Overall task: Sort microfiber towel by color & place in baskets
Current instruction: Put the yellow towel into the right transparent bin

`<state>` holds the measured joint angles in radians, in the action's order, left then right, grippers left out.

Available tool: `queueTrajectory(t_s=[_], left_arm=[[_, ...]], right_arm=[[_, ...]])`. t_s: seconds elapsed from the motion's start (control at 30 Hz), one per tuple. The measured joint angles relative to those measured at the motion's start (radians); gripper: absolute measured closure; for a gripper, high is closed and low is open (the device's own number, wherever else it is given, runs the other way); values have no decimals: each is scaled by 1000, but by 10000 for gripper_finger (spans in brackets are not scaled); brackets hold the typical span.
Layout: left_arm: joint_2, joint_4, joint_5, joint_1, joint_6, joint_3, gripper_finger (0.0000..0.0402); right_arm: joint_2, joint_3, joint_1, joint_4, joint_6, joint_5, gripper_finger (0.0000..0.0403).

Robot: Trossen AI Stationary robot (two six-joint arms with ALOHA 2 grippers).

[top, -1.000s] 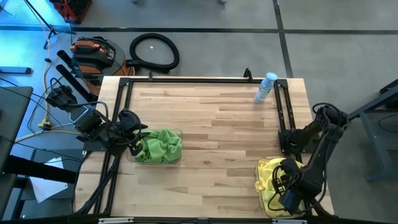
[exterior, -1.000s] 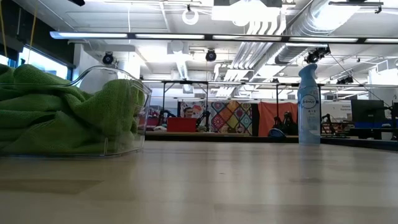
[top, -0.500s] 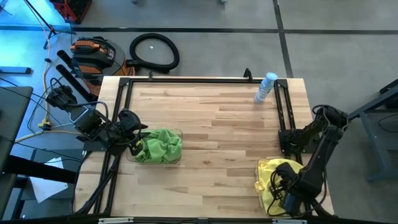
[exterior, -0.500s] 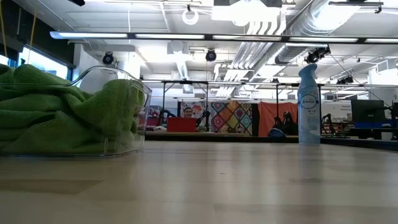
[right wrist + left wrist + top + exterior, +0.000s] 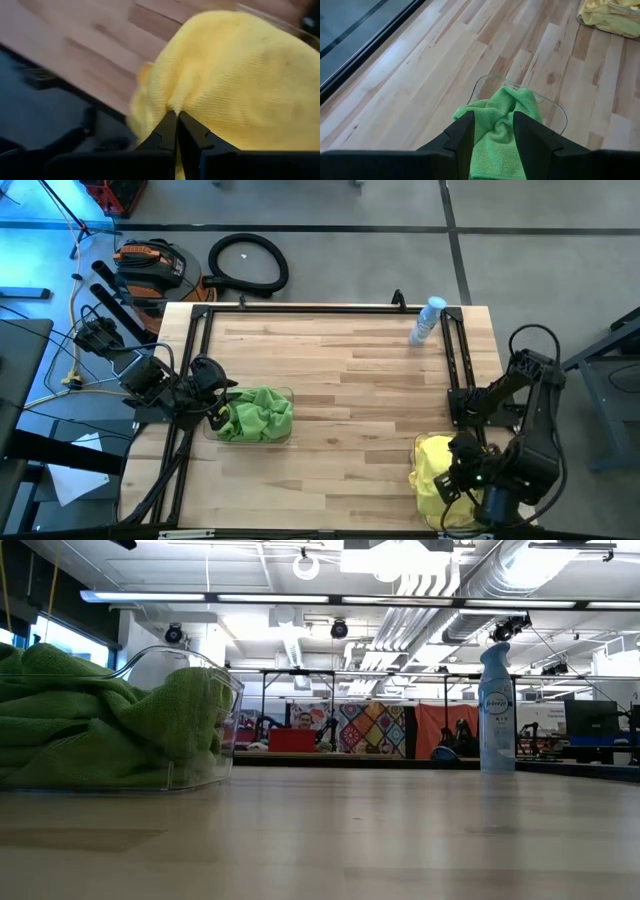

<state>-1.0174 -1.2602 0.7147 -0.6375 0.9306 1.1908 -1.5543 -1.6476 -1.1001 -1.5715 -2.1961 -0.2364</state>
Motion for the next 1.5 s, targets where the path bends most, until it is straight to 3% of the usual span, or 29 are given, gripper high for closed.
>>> queueTrajectory(t_s=[0.27, 0.4, 0.5, 0.67, 0.8, 0.9, 1.0, 1.33, 1.5], left_arm=[[0, 0, 0, 0, -17, 0, 277], [0, 0, 0, 0, -17, 0, 277], [0, 0, 0, 0, -18, 0, 277], [0, 0, 0, 0, -18, 0, 277], [0, 0, 1, 0, -18, 0, 277], [0, 0, 5, 0, -19, 0, 277], [0, 0, 13, 0, -19, 0, 277], [0, 0, 28, 11, -19, 0, 277], [0, 0, 29, 24, -19, 0, 277]], right_arm=[[0, -112, 1, 1, 91, -329, 402], [0, -150, 7, 1, 133, -350, 402], [0, -155, 8, 0, 129, -232, 403], [0, -123, 14, 2, 34, 118, 403], [0, -53, 13, 1, -53, 458, 403], [0, 15, 3, 0, -82, 598, 403], [0, 89, -3, 0, -85, 666, 403], [16, 310, -52, 1, -138, 656, 403], [74, 354, -86, 1, -141, 690, 403]])
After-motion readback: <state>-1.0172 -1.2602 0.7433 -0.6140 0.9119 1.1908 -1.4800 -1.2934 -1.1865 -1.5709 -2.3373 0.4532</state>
